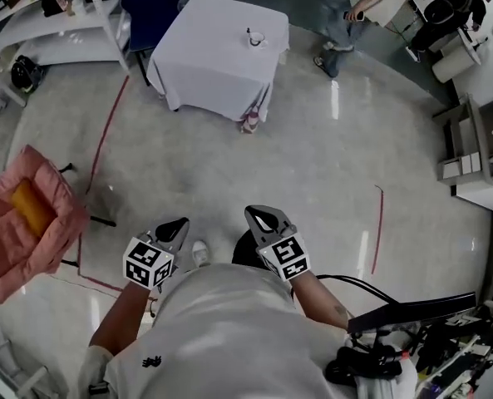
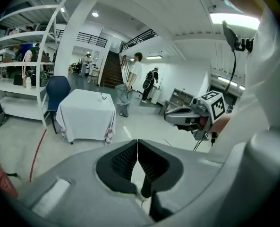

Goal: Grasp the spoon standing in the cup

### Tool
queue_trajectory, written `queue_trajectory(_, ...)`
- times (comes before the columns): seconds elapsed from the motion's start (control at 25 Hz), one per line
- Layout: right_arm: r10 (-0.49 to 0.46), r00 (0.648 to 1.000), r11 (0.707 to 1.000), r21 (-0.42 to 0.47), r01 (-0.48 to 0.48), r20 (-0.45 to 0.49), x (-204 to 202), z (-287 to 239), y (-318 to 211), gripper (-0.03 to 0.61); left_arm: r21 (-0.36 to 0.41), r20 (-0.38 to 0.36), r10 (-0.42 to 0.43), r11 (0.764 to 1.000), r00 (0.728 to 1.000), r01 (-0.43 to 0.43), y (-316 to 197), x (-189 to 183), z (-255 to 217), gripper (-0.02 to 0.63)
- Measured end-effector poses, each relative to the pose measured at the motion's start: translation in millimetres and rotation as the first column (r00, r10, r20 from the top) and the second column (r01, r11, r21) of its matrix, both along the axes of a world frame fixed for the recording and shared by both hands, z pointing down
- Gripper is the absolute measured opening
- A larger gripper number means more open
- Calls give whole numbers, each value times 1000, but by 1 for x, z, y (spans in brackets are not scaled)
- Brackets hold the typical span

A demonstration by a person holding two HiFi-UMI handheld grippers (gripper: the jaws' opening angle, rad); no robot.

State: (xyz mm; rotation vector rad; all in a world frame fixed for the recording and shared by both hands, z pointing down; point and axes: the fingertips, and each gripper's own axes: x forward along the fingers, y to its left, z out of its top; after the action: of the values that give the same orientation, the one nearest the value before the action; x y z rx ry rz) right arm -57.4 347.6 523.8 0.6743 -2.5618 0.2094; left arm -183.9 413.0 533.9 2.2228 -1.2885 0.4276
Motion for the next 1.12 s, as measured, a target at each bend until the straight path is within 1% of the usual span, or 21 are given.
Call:
queue_trajectory(0.04, 2, 1000, 1000, 5, -2, -8, -8, 3, -3, 9, -1, -1, 0, 1000, 1000, 0, -6, -11, 7, 12)
queue_trajectory(0.08, 5, 1000, 1000, 6, -5, -19, -13, 6, -9, 25, -5, -6, 0, 1000, 1000, 0, -14, -18, 12, 12)
queue_trajectory(0.16, 20, 999, 1000, -6, -20, -44, -12, 11, -27, 60, -8, -28, 9, 1000, 1000, -9, -38, -20, 18, 12)
queue_trajectory(0.24, 37, 998, 999, -16, -38, -54, -10, 16, -56, 58, 11, -37, 24, 1000, 999, -24, -73, -16, 17, 12)
queue_trajectory(0.36, 47, 998, 999, -13, -48, -48, -17, 22, -116, 60, 31, -37, 29, 999, 999, -28, -141, -18, 11, 14)
queue_trajectory(0.48, 61, 998, 998, -6, -61, -20, -34, 8, -188, 58, 43, -52, 16, 999, 999, -14, -216, -29, -12, 14)
queue_trajectory(0.6, 63, 998, 998, 10, -63, 23, -44, -12, -250, 58, 64, -13, 29, 998, 999, -28, -288, -40, -32, 14)
queue_trajectory(0.72, 77, 997, 997, 25, -77, 23, -36, -15, -310, 58, 75, -8, 17, 997, 1000, -16, -359, -42, -37, 15)
queue_trajectory(0.88, 132, 991, 991, 11, -132, -4, -22, -9, -378, 58, 80, -27, 5, 997, 1000, -3, -450, -39, -34, 42)
queue_trajectory(1.0, 157, 987, 988, -5, -158, -41, -20, 3, -409, 58, 60, -38, 9, 998, 999, -6, -511, -43, -21, 63)
queue_trajectory(1.12, 232, 972, 972, -24, -233, -33, -24, 7, -444, 58, 27, -58, 11, 1000, 998, -10, -575, -52, -1, 77)
